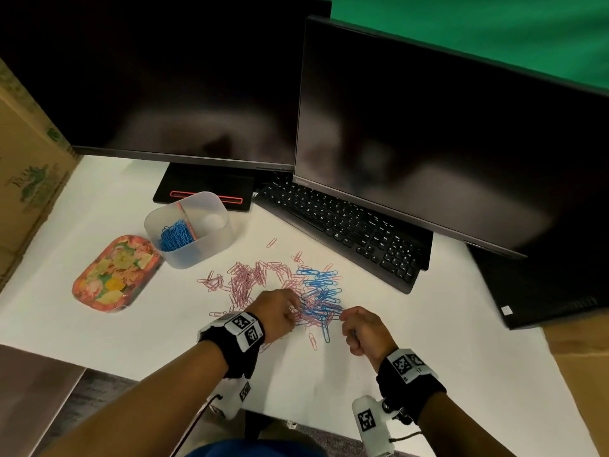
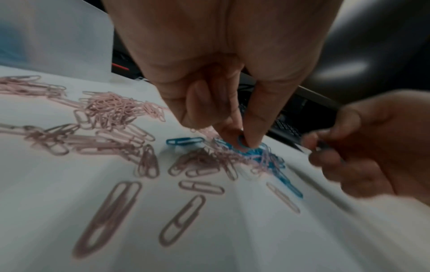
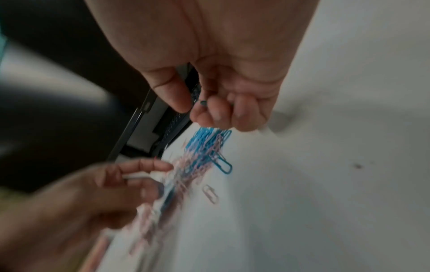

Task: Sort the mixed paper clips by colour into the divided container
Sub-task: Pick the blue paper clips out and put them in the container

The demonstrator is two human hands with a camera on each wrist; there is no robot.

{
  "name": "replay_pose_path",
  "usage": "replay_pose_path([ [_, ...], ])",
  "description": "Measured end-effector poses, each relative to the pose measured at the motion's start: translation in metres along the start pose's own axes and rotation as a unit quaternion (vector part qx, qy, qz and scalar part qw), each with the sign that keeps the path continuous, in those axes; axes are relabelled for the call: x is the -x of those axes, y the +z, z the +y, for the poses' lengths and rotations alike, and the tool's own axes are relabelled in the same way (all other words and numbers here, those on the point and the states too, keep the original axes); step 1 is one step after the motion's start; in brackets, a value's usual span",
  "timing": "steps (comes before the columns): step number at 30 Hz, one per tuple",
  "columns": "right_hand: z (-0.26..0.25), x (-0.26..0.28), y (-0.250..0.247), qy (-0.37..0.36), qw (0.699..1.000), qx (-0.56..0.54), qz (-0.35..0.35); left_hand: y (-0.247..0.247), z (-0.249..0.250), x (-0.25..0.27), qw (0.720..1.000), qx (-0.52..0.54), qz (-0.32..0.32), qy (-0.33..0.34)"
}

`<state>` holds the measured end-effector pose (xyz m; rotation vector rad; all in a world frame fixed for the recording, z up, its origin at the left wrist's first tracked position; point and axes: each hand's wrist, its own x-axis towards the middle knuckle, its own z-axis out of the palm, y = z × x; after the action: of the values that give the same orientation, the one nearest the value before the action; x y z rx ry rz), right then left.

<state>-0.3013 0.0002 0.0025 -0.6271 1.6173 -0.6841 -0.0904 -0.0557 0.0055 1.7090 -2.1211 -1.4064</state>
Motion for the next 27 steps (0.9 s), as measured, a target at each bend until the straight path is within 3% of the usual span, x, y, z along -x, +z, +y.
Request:
replay_pose_path([
  [1,0.003,0.0,0.002,-0.027,0.993,0.117,0.015,-0.003,0.0,-0.001,1.0,0.012,-0.007,-0.005],
  [3,0.013,0.001,0.007,-0.096,0.935,0.338,0.044,-0.008,-0.001,-0.004,1.0,0.021,-0.017,-0.009],
  [6,0.019,0.003,0.016,-0.122,0.886,0.444,0.054,-0.014,-0.005,-0.007,0.998,0.043,-0.033,-0.016],
  [11,0.01,-0.006,0.022,-0.146,0.864,0.479,0.059,-0.021,-0.006,-0.006,0.979,0.182,-0.033,-0.085],
  [14,0.008,-0.007,0.023,-0.164,0.866,0.469,0.054,-0.022,-0.003,-0.005,0.945,0.299,-0.019,-0.135],
  [20,0.002,-0.003,0.035,-0.223,0.835,0.501,0.04,-0.017,-0.003,-0.011,0.838,0.508,-0.013,-0.198],
  [24,0.001,-0.007,0.034,-0.182,0.856,0.484,0.019,-0.015,0.003,-0.018,0.813,0.533,0.022,-0.231],
  [27,0.005,-0.005,0.027,-0.183,0.854,0.488,0.004,-0.014,0.008,-0.016,0.785,0.579,0.01,-0.22],
])
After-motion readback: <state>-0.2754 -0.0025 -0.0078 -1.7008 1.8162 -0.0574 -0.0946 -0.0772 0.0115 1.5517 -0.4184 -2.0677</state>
